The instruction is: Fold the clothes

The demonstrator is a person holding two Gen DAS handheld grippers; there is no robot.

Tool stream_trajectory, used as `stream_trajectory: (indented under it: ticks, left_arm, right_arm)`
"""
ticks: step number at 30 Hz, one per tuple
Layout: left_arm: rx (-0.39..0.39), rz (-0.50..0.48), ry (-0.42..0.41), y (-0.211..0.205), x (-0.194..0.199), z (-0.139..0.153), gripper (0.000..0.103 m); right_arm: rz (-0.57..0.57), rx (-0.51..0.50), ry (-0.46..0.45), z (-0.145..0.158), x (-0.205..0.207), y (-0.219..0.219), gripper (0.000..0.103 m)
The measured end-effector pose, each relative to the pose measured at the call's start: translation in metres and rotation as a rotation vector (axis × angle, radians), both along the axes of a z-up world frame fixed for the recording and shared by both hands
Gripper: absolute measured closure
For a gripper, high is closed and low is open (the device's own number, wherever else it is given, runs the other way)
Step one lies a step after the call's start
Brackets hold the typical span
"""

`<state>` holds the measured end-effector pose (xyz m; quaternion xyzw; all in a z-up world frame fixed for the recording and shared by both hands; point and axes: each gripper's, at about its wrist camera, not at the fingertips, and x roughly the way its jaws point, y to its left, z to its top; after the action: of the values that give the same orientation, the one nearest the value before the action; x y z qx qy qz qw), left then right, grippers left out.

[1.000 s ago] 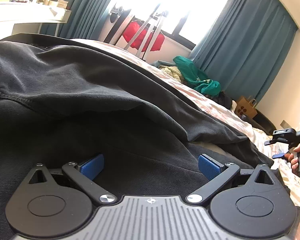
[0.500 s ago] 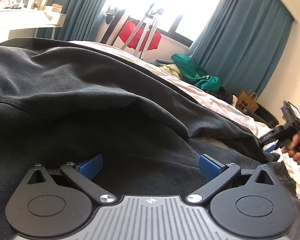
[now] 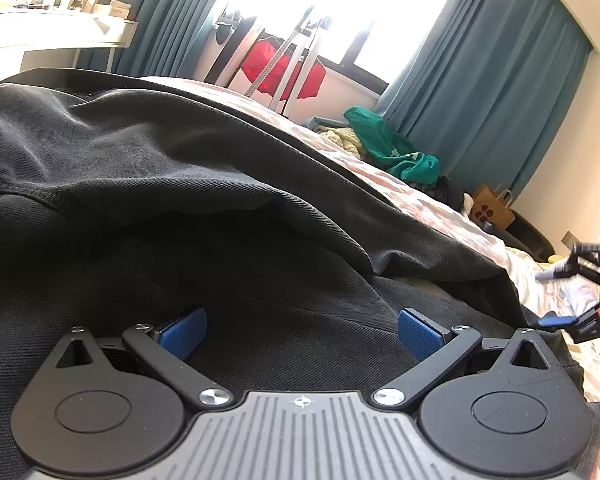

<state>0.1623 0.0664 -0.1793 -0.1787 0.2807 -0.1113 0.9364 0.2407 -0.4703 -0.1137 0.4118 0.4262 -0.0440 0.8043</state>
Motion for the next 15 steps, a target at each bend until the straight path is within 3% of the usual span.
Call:
stream_trajectory:
  ticks: [4,8,11,15]
  left_arm:
    - [0.004,-0.002,-0.003,0.0,0.0,-0.001,0.001]
    - [0.001,-0.004,-0.005,0.001,0.0,-0.002,0.001]
    - [-0.003,-0.004,-0.008,0.002,0.001,-0.003,0.0]
    - [-0.003,-0.005,-0.012,0.001,0.002,-0.005,0.001]
  right_arm:
    - [-0.236,0.216,-0.042,-0.026,-0.004,0.015,0.026]
    - [-0.492,0.376,0.022,-0.065,0.006,0.017,0.022]
    - [-0.638,0.311,0.012,-0.069,0.014,0.016,0.022]
    - [-0.779,0.09,0.006,-0.049,0.025,0.01,0.026]
